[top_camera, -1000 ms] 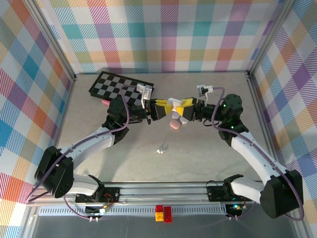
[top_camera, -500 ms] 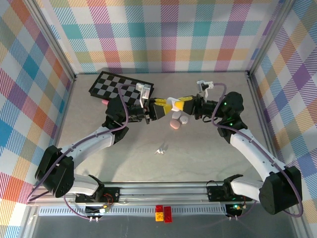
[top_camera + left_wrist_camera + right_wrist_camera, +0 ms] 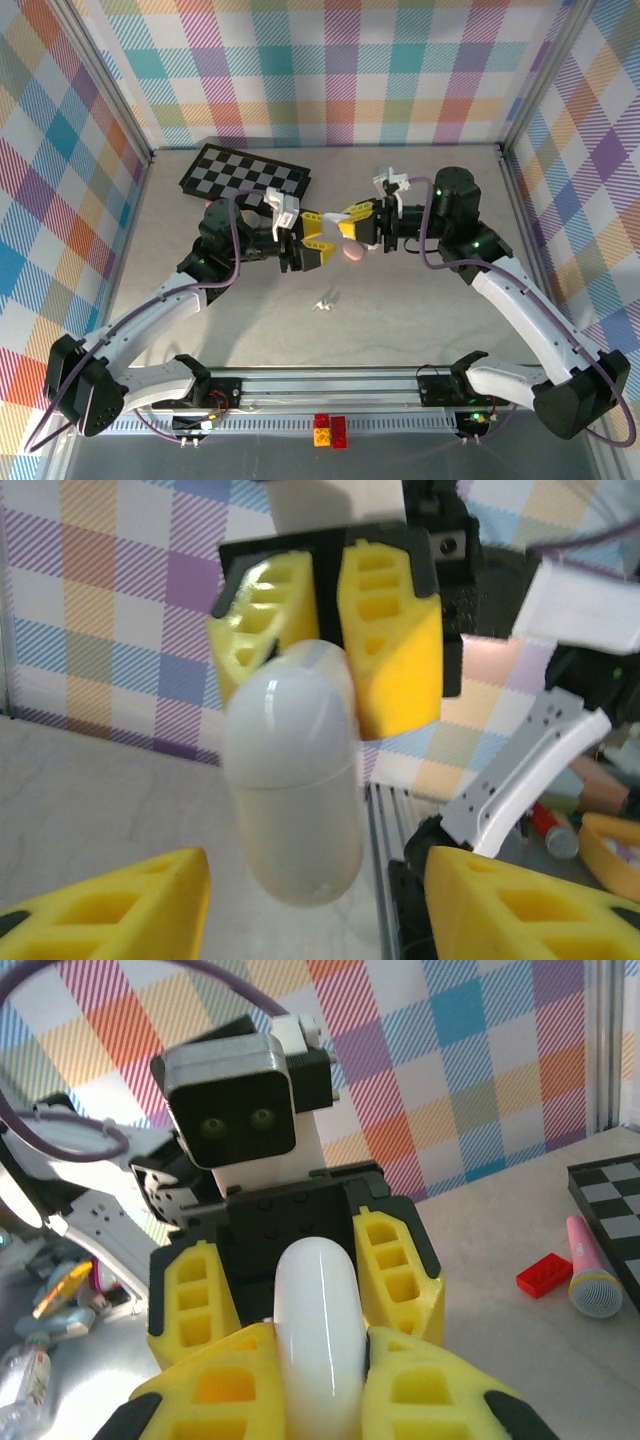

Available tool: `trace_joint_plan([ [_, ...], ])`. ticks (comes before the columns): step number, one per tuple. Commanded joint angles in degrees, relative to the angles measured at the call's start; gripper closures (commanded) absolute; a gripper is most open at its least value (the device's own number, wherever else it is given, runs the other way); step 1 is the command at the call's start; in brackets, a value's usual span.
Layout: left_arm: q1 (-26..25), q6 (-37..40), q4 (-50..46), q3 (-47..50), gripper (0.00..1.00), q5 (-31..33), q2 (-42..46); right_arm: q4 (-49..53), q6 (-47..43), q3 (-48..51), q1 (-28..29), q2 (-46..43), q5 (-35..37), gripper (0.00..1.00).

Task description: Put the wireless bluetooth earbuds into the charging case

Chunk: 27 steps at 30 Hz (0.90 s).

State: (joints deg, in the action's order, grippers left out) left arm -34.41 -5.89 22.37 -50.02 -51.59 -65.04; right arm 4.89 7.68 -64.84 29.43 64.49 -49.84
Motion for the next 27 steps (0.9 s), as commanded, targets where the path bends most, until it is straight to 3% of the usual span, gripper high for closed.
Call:
trace_joint_plan([
  [1, 0.29, 4.93, -6.64, -0.32, 0.5, -2.85, 1.41, 8.24, -9.27, -2.26, 1.19, 1.05, 0.65, 0.97],
  [7, 0.23, 3.2, -8.17, -1.14, 0.61, -2.9, 1.41, 6.66, -9.27, -2.32, 2.54, 2.74, 0.22, 0.97],
  [21, 0.25, -5.62, 2.59, 0.42, 0.67, -1.73, -0.1, 6.7, -9.69, -0.75, 2.91, 1.34, 0.91, 0.98],
  [27, 0.28, -5.45, 3.82, 1.28, 0.66, -1.9, -0.13, 2.56, -7.11, 0.98, 2.83, 0.1, 2.71, 0.99],
])
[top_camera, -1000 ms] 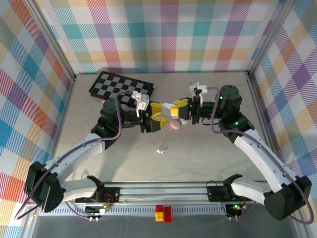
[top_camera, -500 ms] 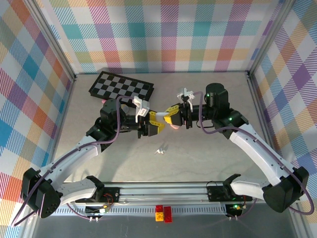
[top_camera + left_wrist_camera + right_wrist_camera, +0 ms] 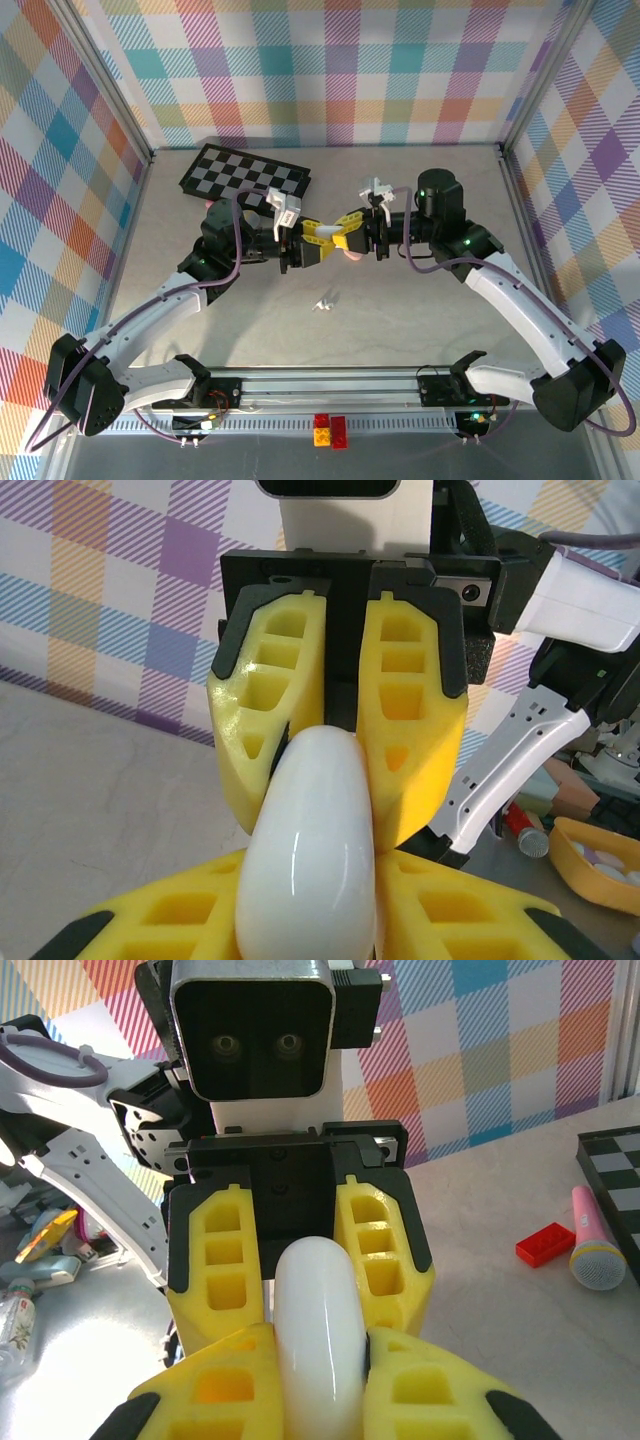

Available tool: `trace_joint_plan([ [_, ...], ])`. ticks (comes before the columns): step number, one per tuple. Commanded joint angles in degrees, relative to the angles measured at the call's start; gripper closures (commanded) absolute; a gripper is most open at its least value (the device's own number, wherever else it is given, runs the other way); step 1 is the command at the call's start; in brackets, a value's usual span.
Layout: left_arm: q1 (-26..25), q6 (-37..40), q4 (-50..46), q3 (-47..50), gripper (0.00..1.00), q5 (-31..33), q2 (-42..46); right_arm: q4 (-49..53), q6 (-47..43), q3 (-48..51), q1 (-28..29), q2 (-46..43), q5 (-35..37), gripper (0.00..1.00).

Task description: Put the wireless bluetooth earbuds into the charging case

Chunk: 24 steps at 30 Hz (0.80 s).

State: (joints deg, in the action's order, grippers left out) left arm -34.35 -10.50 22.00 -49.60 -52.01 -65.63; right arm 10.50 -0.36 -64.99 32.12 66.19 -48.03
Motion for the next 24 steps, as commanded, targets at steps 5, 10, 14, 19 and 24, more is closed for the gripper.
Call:
trace_joint_plan([
  [5, 0.16, -0.13, 3.93, 1.25, 0.63, -1.49, 0.93, -4.11, 1.2, 2.08, -0.03, -2.91, 2.31, 0.99],
  [10, 0.18, -0.02, 3.29, 1.27, 0.64, -1.55, 1.18, -4.75, 1.85, 2.28, -0.04, -3.03, 2.06, 1.0],
  [14, 0.21, -0.09, 3.23, 0.97, 0.66, -1.36, 1.19, -4.72, 1.77, 2.41, -0.08, -3.1, 1.68, 1.0],
  [19, 0.21, -0.13, 3.47, 0.27, 0.86, -2.19, 0.69, -3.83, 1.54, 2.24, -0.04, -2.47, 0.95, 0.96],
  [24, 0.16, 0.55, 6.14, 1.29, 0.88, -2.32, 0.17, -2.17, 3.37, 1.51, -0.04, -2.65, 5.88, 0.63],
])
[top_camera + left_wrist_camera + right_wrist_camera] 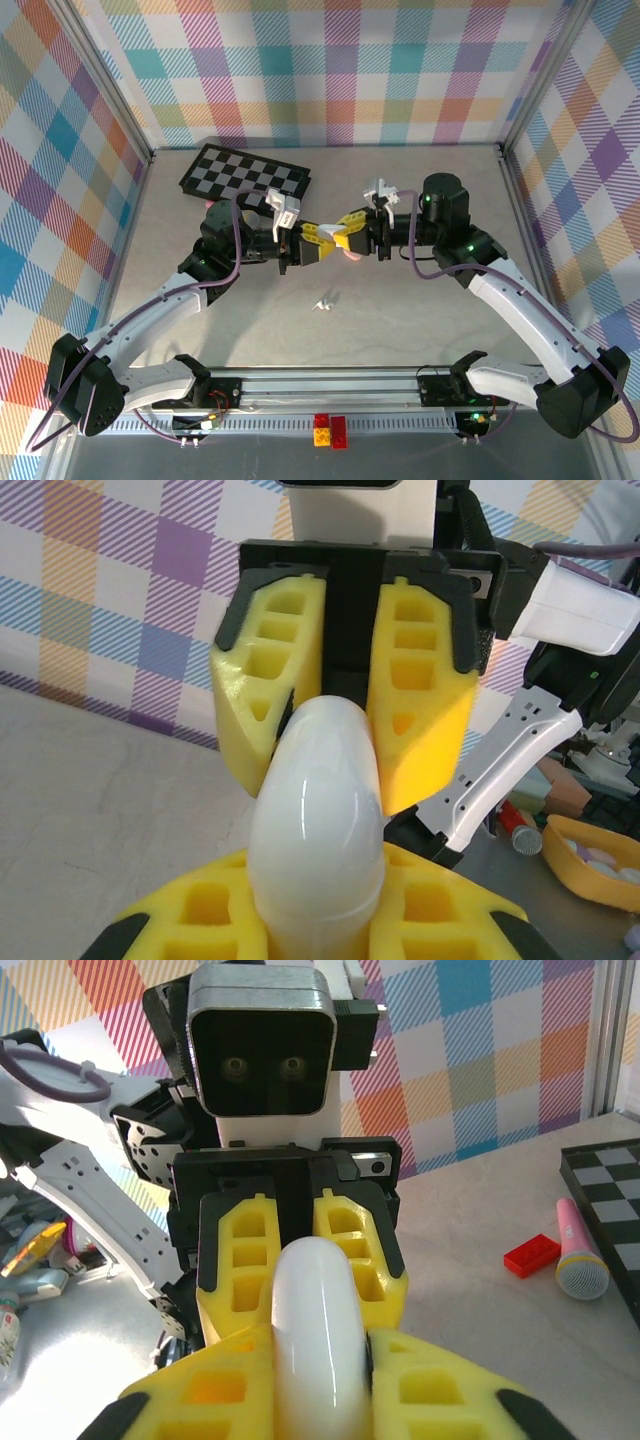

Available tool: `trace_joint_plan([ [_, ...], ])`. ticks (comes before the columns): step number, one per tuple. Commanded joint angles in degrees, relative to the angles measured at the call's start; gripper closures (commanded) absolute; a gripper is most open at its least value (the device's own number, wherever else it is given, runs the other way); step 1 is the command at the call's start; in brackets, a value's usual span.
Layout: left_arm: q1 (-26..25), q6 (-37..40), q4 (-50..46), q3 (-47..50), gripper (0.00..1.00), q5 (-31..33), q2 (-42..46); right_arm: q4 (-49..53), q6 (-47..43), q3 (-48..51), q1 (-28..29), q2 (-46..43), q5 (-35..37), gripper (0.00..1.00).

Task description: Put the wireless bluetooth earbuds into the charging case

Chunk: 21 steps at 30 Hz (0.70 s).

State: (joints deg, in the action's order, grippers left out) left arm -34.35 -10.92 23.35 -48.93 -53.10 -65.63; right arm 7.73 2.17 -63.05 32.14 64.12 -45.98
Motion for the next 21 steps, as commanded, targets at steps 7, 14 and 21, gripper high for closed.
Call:
trace_joint_plan([
  [7, 0.19, 3.77, 8.96, 2.08, 0.84, -3.06, -1.1, 6.02, 3.08, -5.03, -0.07, 0.65, 25.41, 0.41],
  [14, 0.07, 12.53, 1.39, 2.36, 0.8, 1.09, 0.07, 4.18, 6.42, -6.91, -0.11, 1.38, 22.77, 0.35],
  [21, -0.02, 10.63, -2.94, 1.34, 0.89, 4.94, 2.44, 2.37, 8.75, -3.62, -0.53, -1.32, 24.84, 0.33],
])
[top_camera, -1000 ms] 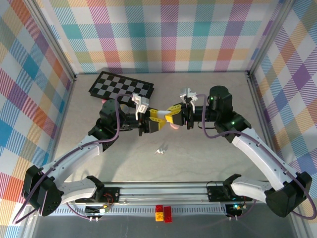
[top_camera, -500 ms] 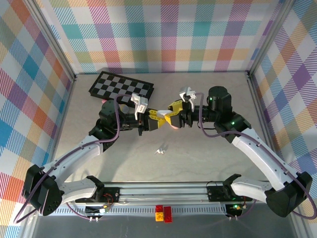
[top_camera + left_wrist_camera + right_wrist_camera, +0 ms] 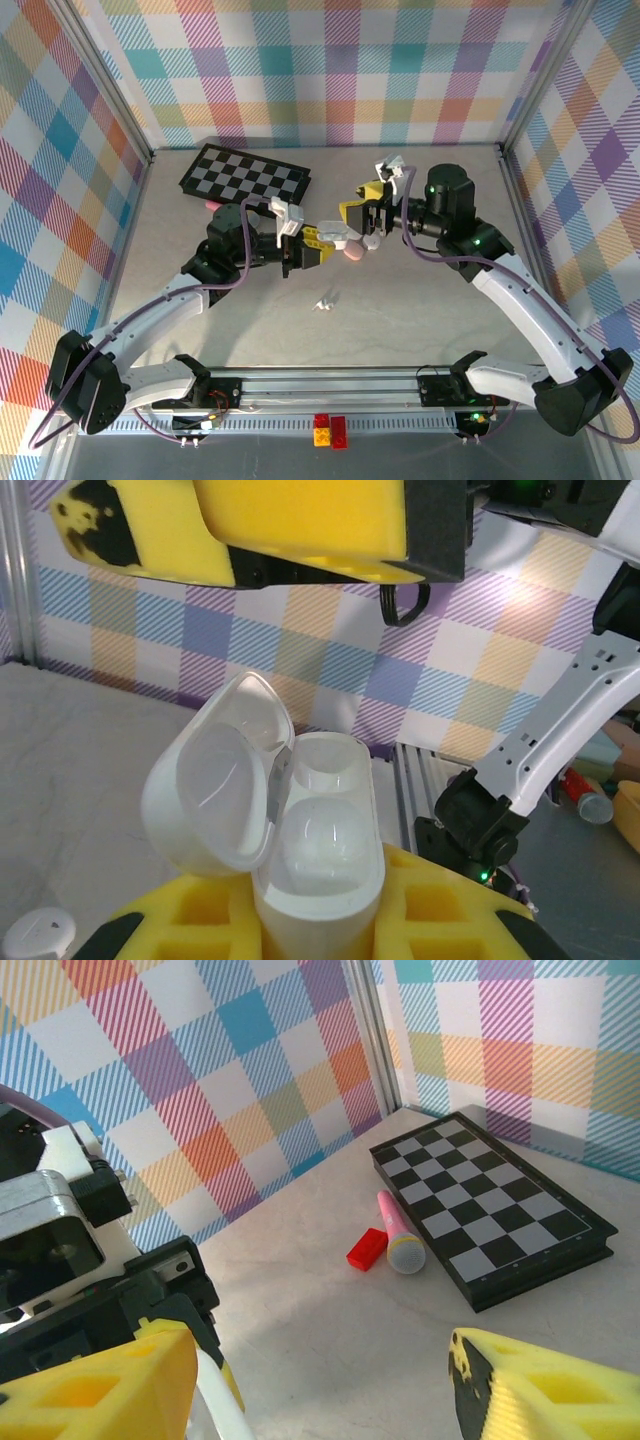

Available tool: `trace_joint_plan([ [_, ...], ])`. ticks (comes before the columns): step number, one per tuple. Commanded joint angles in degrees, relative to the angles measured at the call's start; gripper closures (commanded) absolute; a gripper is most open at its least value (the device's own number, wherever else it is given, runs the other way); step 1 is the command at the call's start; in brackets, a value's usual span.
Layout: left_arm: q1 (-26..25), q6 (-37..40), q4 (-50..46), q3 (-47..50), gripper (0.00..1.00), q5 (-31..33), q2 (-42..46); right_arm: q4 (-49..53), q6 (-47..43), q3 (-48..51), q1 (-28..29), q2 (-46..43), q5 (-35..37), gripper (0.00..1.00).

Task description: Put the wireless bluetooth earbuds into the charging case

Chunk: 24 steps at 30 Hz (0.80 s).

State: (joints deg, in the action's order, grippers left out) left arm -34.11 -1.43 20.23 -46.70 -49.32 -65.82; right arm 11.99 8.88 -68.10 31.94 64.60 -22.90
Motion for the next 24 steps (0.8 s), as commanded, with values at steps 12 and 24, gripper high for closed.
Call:
trace_joint_plan([
  [12, -0.35, 15.92, -5.87, 0.65, 1.0, 2.03, 6.96, 4.06, 15.52, 12.98, -1.64, -4.13, 17.4, 0.32],
  [24, 4.25, 12.27, 0.73, 7.86, 1.0, 8.32, 11.07, 2.5, 33.39, 21.32, 3.77, 5.82, 12.35, 0.32],
])
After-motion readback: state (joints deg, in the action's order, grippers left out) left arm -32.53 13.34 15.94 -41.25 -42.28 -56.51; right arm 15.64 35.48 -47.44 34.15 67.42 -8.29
